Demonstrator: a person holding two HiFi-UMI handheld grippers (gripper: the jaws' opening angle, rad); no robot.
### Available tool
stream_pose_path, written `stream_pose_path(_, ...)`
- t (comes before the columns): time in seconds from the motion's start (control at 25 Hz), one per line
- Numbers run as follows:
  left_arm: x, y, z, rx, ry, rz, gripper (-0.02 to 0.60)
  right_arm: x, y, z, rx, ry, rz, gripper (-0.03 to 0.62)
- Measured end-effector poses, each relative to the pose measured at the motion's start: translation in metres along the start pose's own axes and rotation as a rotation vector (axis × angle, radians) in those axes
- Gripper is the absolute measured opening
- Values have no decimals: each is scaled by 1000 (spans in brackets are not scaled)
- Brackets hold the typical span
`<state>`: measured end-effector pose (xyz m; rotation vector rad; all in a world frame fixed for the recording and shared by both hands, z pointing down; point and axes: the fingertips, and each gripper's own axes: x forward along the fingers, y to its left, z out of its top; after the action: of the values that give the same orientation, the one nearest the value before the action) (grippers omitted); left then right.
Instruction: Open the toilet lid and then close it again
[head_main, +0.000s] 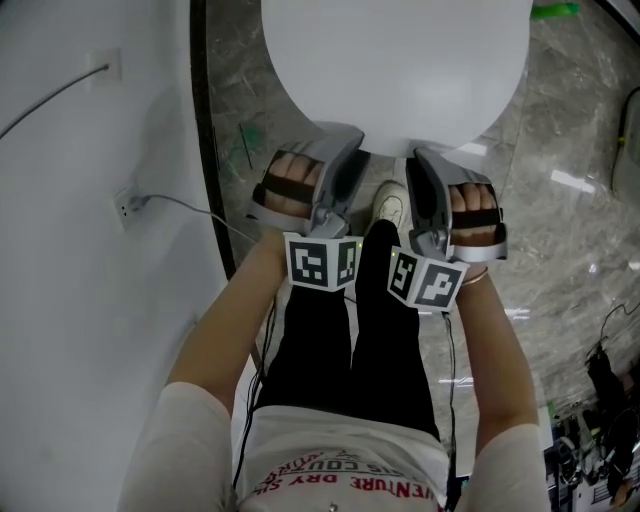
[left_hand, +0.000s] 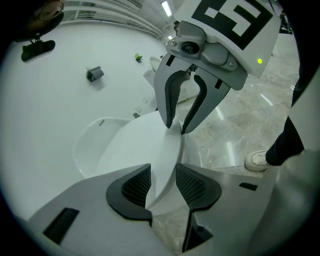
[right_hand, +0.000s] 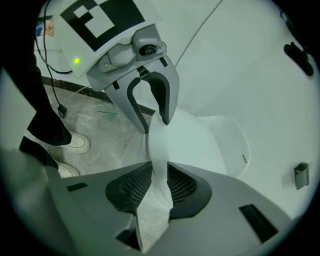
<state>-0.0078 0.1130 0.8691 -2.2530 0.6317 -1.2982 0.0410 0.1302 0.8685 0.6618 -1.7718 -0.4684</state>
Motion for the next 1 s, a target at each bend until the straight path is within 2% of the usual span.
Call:
stream_pose_path(0.12,-7,6,6,-1,-11,-3,159,-9,-7,3,5,0,-2,90)
stream_pose_path(0.28,-20,13,10,80,-11,8,109,-21,-18,12,8,4,3,90)
stream_pose_path(0.48,-39,35,29,87,-23,22,98,-44,-42,18,5,-6,-22,91)
stream_pose_path(0.68,-65,83,55,47,-48,52,91,-74,-91,33,-1,-44,-60,87)
stream_pose_path(0.76,-76,105,65,59,-53,56,91,-87,-112,39,-12,-65,-48,83)
stream_pose_path(0.88,-85,124,76,81,-56,73,91,-95,-130,45,-65,-70,-40,77)
stream_pose_path(1.0,-92,147,89,68,-68,102,91,-101,-152,49,-112,-62,-86,54)
